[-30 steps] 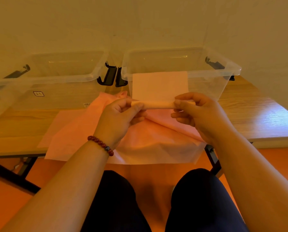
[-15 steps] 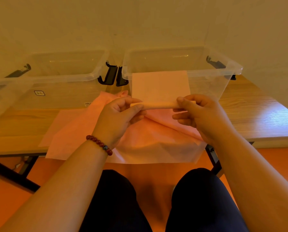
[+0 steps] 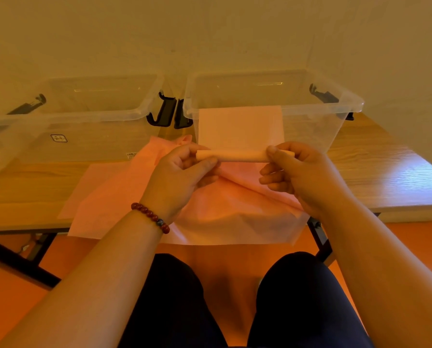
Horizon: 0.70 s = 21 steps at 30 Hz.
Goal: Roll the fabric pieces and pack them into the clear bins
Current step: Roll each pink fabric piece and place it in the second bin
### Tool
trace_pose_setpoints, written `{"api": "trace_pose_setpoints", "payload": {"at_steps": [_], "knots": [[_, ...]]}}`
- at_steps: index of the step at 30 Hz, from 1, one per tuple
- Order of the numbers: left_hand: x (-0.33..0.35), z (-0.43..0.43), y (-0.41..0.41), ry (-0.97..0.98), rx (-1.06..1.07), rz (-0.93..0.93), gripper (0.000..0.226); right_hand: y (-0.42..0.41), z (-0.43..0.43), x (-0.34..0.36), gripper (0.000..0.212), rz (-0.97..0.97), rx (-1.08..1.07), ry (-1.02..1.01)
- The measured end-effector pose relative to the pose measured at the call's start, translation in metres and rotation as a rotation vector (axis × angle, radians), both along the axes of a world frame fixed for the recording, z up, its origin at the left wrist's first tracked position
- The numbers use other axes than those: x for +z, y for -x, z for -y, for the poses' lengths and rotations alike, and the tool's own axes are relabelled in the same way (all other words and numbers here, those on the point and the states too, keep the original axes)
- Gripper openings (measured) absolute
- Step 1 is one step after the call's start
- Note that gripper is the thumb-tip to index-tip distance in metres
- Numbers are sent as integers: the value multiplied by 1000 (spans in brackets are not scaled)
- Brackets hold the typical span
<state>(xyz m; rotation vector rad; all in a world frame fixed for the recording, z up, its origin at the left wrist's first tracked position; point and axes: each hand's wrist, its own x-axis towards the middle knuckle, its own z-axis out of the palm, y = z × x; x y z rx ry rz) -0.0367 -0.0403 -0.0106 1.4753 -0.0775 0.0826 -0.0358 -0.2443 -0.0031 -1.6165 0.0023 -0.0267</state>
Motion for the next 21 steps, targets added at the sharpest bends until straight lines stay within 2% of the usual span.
{"api": "trace_pose_setpoints", "payload": {"at_steps": [5, 11, 15, 17, 21], "knots": [[-2, -1, 1, -11, -5, 0, 9, -1, 1, 2, 20, -11, 48, -74], [1, -1, 0, -4, -43, 12, 17, -4, -1, 5, 4, 9, 64, -46], [0, -1, -1, -46, -5, 29, 8, -4, 0, 6, 6, 6, 74, -53], [0, 0, 0, -45, 5, 22, 7, -3, 1, 6, 14, 3, 89, -65], [-1, 1, 0, -15, 1, -3, 8, -1, 2, 4, 5, 43, 68, 29]]}}
